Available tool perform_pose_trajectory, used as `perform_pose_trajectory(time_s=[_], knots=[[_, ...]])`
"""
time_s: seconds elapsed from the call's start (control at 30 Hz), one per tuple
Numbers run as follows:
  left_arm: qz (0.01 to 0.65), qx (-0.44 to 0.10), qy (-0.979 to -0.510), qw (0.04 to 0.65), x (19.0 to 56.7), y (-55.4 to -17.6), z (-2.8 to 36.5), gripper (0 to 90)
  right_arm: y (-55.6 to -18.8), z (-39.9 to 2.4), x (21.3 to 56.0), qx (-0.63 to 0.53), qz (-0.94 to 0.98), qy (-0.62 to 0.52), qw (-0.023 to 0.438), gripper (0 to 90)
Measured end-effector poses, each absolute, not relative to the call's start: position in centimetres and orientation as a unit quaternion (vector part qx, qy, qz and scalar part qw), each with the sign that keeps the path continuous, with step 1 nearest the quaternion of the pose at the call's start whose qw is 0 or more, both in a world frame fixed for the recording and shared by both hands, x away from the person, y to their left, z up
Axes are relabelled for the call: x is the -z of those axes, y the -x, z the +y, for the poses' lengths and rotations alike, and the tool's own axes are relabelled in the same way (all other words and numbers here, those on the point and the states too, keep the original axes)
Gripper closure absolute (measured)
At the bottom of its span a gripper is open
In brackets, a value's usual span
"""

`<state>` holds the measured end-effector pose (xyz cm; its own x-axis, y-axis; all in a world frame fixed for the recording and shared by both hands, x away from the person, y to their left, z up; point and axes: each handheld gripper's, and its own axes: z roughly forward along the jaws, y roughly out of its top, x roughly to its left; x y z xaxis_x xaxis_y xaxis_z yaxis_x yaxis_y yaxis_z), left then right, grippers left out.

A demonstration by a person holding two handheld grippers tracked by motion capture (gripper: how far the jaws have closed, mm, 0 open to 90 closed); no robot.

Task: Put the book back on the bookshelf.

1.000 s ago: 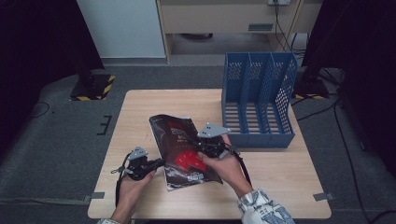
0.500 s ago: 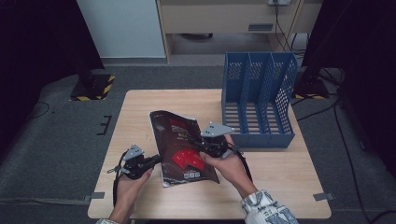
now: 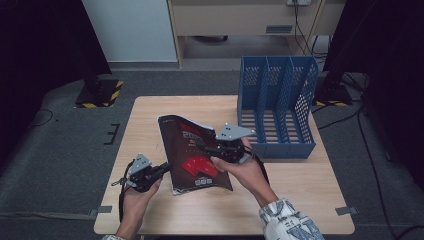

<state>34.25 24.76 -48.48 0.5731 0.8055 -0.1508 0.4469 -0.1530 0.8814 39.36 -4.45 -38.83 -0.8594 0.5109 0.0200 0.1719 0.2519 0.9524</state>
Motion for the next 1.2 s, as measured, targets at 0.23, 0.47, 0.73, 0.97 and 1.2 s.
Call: perform_pose_trajectory(time_s=[0.23, 0.47, 0.73, 0.97, 1.2], knots=[[0.421, -0.187, -0.737, 0.494, 48.4, -34.1, 24.6, 87.8, -39.9, -3.9, 37.1, -0.580, 0.774, -0.207, 0.145, 66.4], [0.414, -0.189, -0.738, 0.498, 48.3, -34.0, 24.6, 87.8, -40.4, -3.7, 37.2, -0.574, 0.779, -0.213, 0.138, 71.7], [0.411, -0.190, -0.737, 0.502, 48.3, -34.0, 24.6, 87.8, -40.6, -3.8, 37.2, -0.571, 0.779, -0.224, 0.134, 77.2], [0.414, -0.184, -0.733, 0.508, 48.4, -34.1, 24.7, 87.2, -40.8, -4.2, 37.2, -0.569, 0.775, -0.238, 0.138, 86.6], [0.425, -0.185, -0.722, 0.513, 48.6, -34.3, 24.8, 75.7, -40.7, -4.8, 37.1, -0.575, 0.769, -0.239, 0.145, 86.9]])
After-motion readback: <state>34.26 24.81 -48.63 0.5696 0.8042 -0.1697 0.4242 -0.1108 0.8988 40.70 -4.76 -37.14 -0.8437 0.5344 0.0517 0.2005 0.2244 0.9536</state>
